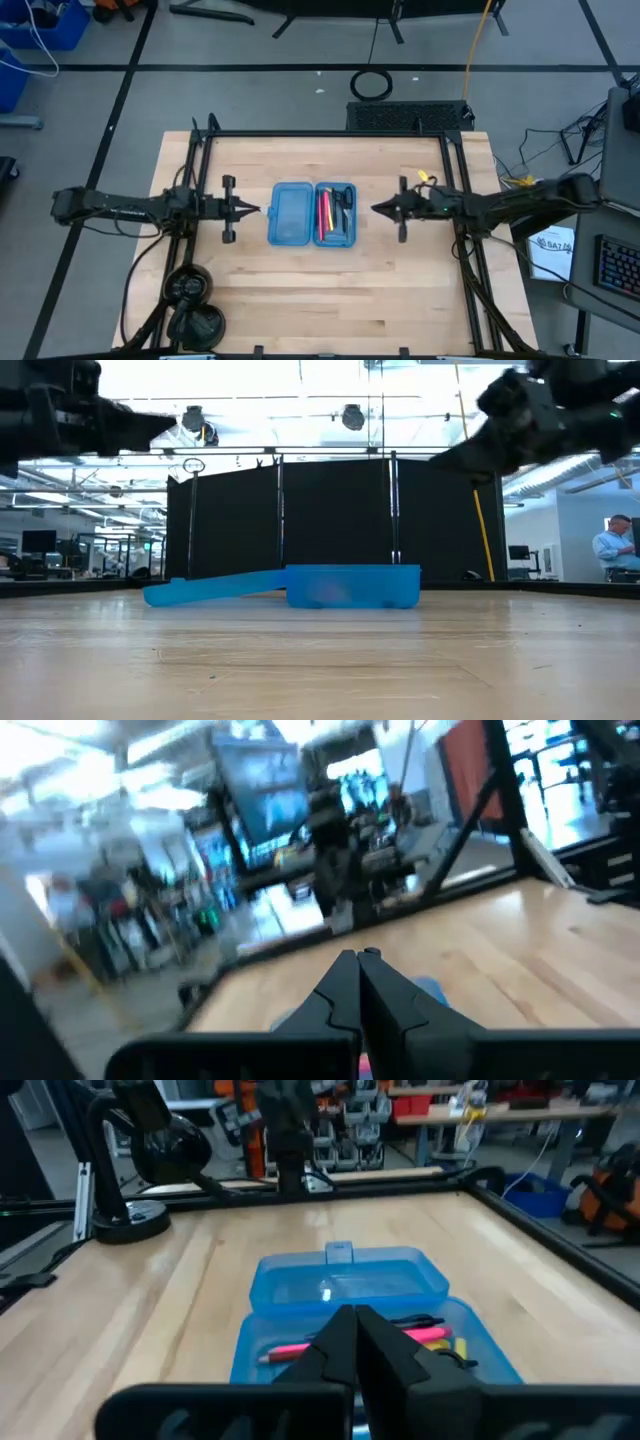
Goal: Pick & place school supplies into a supply box
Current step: Return to Home Position
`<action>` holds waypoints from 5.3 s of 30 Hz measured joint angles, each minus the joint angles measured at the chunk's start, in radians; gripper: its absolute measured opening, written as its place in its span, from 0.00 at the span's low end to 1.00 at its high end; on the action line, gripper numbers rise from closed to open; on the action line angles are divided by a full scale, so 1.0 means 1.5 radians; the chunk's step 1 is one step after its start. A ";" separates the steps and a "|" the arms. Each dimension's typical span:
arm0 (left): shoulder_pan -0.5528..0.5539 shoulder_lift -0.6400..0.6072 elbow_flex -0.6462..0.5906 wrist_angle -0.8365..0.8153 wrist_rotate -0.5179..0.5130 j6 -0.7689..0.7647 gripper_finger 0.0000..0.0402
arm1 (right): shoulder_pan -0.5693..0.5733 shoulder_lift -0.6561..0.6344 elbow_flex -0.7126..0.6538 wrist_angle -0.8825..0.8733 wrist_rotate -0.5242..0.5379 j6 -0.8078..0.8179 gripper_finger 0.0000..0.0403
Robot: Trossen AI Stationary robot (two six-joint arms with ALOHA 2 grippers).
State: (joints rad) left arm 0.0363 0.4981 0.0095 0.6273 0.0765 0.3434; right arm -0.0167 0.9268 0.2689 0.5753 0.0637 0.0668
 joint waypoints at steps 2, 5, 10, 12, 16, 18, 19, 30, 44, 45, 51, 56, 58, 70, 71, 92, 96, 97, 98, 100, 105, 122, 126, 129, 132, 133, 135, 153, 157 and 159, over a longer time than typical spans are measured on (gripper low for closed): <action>0.005 -0.002 0.010 -0.035 -0.019 -0.033 0.00 | 0.012 -0.032 -0.035 0.024 0.027 -0.012 0.00; -0.003 -0.014 0.020 -0.067 -0.069 -0.066 0.00 | 0.025 -0.097 -0.067 0.016 0.047 -0.019 0.00; -0.028 -0.043 0.022 -0.097 -0.081 -0.044 0.00 | 0.037 -0.202 -0.084 -0.086 0.043 -0.012 0.00; -0.034 -0.047 0.022 -0.118 -0.071 -0.026 0.00 | 0.045 -0.234 -0.084 -0.119 0.044 -0.016 0.00; -0.034 -0.036 0.022 -0.136 -0.001 0.009 0.00 | 0.065 -0.272 -0.088 -0.123 0.044 -0.053 0.00; -0.027 -0.034 0.022 -0.143 0.019 0.015 0.00 | 0.071 -0.284 -0.105 -0.103 0.043 -0.078 0.00; -0.023 -0.034 0.022 -0.143 0.025 0.014 0.00 | 0.072 -0.287 -0.116 -0.087 0.044 -0.086 0.00; -0.044 -0.133 0.022 -0.201 -0.017 0.008 0.00 | 0.083 -0.344 -0.166 -0.058 0.099 -0.087 0.00; -0.068 -0.329 0.022 -0.425 -0.040 0.029 0.00 | 0.175 -0.392 -0.168 -0.087 0.100 -0.124 0.00; -0.068 -0.328 0.022 -0.426 -0.043 0.029 0.00 | 0.181 -0.398 -0.168 -0.082 0.106 -0.128 0.00; -0.068 -0.329 0.022 -0.439 -0.049 0.014 0.00 | 0.216 -0.483 -0.169 -0.083 0.241 -0.198 0.00; -0.068 -0.329 0.022 -0.443 -0.059 0.017 0.00 | 0.220 -0.577 -0.166 -0.129 0.246 -0.237 0.00; -0.068 -0.329 0.022 -0.442 -0.068 0.018 0.00 | 0.215 -0.609 -0.151 -0.201 0.255 -0.238 0.00; -0.068 -0.329 0.022 -0.443 -0.064 0.007 0.00 | 0.155 -0.617 -0.133 -0.298 0.111 -0.182 0.00; -0.068 -0.329 0.022 -0.444 -0.064 0.005 0.00 | 0.147 -0.617 -0.133 -0.301 0.111 -0.178 0.00; -0.068 -0.329 0.023 -0.465 -0.039 -0.056 0.00 | -0.033 -0.617 -0.161 -0.313 0.008 -0.087 0.00; -0.069 -0.329 0.022 -0.456 -0.040 -0.073 0.00 | -0.032 -0.617 -0.152 -0.315 0.007 -0.087 0.00; -0.069 -0.329 0.022 -0.454 -0.040 -0.080 0.00 | -0.031 -0.617 -0.149 -0.317 0.007 -0.087 0.00; -0.069 -0.329 0.022 -0.454 -0.039 -0.087 0.00 | -0.030 -0.617 -0.146 -0.318 0.006 -0.087 0.00; -0.069 -0.329 0.022 -0.462 -0.035 -0.094 0.00 | -0.026 -0.617 -0.139 -0.324 0.002 -0.084 0.00; -0.078 -0.329 0.022 -0.453 -0.035 -0.089 0.00 | -0.016 -0.617 -0.137 -0.327 -0.029 -0.083 0.00; -0.097 -0.328 0.022 -0.450 -0.034 -0.093 0.04 | -0.014 -0.617 -0.137 -0.321 -0.027 -0.070 0.00; -0.097 -0.328 0.022 -0.453 -0.034 -0.096 0.05 | -0.014 -0.617 -0.137 -0.321 -0.027 -0.070 0.00; -0.097 -0.328 0.022 -0.453 -0.034 -0.095 0.03 | -0.014 -0.616 -0.137 -0.321 -0.027 -0.071 0.00; -0.097 -0.328 0.022 -0.452 -0.034 -0.096 0.01 | -0.014 -0.616 -0.137 -0.321 -0.027 -0.070 0.00; -0.097 -0.328 0.022 -0.452 -0.034 -0.095 0.01 | -0.014 -0.616 -0.137 -0.321 -0.027 -0.069 0.00; -0.097 -0.328 0.022 -0.452 -0.034 -0.095 0.01 | -0.014 -0.616 -0.137 -0.321 -0.027 -0.071 0.00; -0.097 -0.328 0.022 -0.452 -0.034 -0.093 0.12 | -0.014 -0.616 -0.137 -0.321 -0.026 -0.070 0.00; -0.097 -0.328 0.022 -0.452 -0.034 -0.093 0.12 | -0.014 -0.616 -0.137 -0.321 -0.026 -0.070 0.00; -0.097 -0.328 0.022 -0.452 -0.034 -0.093 0.12 | -0.014 -0.616 -0.137 -0.321 -0.026 -0.070 0.00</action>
State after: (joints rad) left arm -0.1093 0.0063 0.0425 -0.0504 0.0250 0.2043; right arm -0.0376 0.0021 0.0639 0.0933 0.0242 -0.0383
